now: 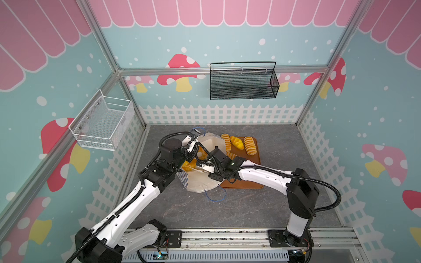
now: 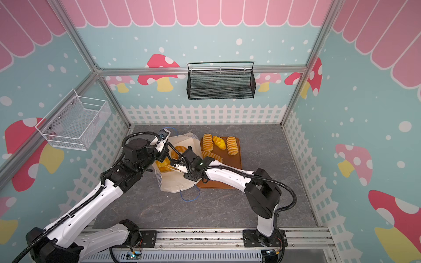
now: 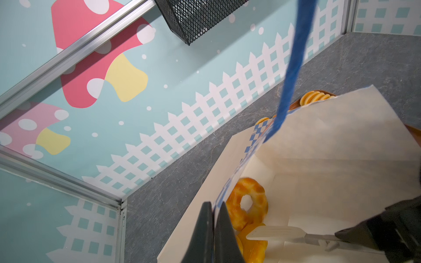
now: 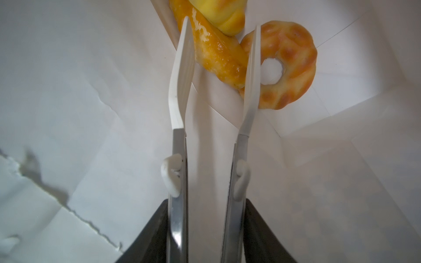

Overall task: Take the fake bread out of the paper bag
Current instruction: 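Move the open tongs into the bag mouth toward the ring bread, then push the tongs deeper and close them on the long yellow bread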

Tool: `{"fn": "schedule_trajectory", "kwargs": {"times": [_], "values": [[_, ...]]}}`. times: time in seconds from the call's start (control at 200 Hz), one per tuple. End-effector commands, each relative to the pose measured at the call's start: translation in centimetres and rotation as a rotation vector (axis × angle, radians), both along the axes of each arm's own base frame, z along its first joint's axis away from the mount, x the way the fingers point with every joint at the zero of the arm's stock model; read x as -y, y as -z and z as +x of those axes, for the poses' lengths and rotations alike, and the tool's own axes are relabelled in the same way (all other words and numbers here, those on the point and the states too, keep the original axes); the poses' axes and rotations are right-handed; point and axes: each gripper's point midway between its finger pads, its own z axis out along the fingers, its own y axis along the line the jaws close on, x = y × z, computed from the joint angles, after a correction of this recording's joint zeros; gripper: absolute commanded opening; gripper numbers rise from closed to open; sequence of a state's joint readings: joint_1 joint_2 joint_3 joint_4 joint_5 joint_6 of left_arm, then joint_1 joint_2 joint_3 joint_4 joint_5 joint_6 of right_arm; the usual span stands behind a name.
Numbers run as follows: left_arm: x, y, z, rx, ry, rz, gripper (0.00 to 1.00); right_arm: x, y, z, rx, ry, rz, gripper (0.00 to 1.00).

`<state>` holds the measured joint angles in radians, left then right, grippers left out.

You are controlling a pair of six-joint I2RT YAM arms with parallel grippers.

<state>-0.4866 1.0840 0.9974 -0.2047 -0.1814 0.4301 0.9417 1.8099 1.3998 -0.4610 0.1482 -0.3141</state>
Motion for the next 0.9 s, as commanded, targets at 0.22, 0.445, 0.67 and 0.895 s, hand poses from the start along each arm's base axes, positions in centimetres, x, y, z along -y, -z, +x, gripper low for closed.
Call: {"fn": "schedule_trajectory", "kwargs": {"times": [0.22,0.445,0.67,0.895], "values": [[1.9,-0.7,-0.1,-0.068,0.091,-0.078,0.0,-0.4,-2.2,1.2,0.23,-0.067,-0.167,0.49],[2.3,-0.4,-0.7,-0.121,0.161,-0.142,0.0,0.4,-2.5,2.6,0.365,-0.074,-0.298,0.5],[2.7,0.1,-0.8,-0.148,0.192,-0.15,0.0,-0.4,-3.1,2.1,0.395,-0.148,-0.324,0.51],[3.2,-0.1,-0.9,-0.158,0.222,-0.168,0.0,-1.8,-3.6,0.1,0.384,-0.251,-0.321,0.51]]}}
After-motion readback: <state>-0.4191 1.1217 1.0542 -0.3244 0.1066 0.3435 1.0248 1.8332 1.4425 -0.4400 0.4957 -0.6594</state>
